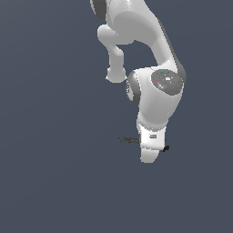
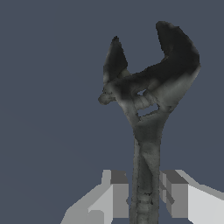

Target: Pick up the object and move it to a goal position.

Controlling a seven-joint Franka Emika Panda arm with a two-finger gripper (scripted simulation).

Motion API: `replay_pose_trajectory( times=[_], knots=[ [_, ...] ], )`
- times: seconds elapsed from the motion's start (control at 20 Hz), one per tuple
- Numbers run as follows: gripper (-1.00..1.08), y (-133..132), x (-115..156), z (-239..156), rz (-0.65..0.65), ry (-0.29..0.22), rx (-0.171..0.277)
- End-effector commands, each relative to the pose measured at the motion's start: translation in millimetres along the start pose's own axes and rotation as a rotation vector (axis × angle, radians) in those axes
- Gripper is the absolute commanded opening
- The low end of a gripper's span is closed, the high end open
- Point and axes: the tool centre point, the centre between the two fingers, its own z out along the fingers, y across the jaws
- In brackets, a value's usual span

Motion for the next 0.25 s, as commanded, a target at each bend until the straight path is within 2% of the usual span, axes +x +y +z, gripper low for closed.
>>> replay_pose_trajectory(
  times=[0.0,0.2],
  knots=[
    [-1.00,3.2,1.2,-3.2,0.000,-0.001,0.000],
    [-1.00,4.8,1.9,-4.7,0.000,-0.001,0.000]
  ],
)
